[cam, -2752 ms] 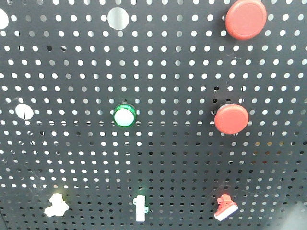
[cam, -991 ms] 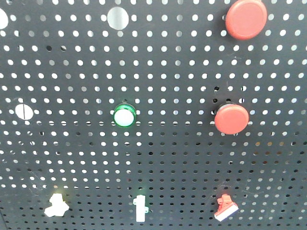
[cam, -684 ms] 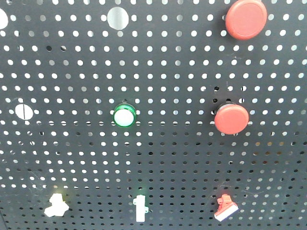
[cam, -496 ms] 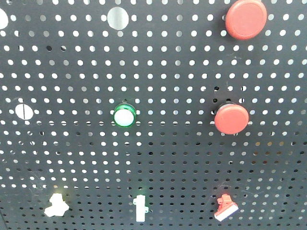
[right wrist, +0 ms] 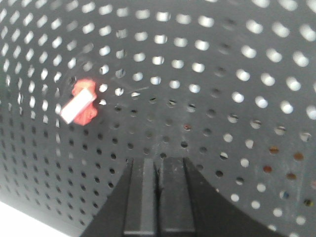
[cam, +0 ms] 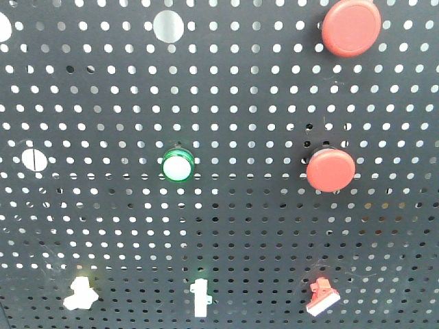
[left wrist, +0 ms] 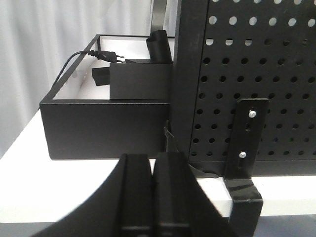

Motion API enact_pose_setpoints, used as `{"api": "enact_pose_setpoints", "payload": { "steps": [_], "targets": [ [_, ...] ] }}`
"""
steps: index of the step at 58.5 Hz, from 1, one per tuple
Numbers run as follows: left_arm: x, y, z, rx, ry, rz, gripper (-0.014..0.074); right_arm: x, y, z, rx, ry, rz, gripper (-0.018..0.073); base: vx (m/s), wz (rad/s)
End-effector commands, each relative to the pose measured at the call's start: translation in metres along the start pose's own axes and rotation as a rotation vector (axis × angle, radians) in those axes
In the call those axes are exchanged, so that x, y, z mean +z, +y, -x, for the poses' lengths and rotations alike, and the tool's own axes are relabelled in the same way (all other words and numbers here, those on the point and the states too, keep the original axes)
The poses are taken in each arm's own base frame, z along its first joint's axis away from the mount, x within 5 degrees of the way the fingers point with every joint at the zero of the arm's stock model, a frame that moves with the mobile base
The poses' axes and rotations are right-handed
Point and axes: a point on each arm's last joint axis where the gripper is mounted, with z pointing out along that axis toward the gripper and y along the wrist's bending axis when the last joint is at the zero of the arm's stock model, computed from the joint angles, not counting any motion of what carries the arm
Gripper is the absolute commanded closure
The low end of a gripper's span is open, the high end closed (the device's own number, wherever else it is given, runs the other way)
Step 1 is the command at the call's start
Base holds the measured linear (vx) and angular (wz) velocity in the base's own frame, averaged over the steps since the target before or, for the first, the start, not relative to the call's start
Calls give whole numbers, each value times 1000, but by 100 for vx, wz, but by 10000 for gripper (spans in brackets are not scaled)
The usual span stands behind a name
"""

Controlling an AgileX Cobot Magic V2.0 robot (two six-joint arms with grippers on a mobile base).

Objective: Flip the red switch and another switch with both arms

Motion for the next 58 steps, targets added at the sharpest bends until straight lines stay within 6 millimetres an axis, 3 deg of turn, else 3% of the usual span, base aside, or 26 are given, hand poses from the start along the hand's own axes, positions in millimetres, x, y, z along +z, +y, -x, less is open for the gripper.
{"api": "enact_pose_setpoints", "payload": {
  "steps": [1,10,18,25,58],
  "targets": [
    [0,-1,1,-9,-74,-11,594,1,-6,5,32,-27,-70,565,0,0],
    [0,-1,1,-9,-74,-11,594,-6,-13,-28,183,30,-243,565,0,0],
    [0,-1,1,-9,-74,-11,594,-22,-14,-49,200,-36,-382,565,0,0],
    [0,-1,1,-9,-74,-11,594,-31,-13,-52,188,-29,-433,565,0,0],
    [0,-1,1,-9,-74,-11,594,-30,-11,-52,190,-17,-395,565,0,0]
  ]
}}
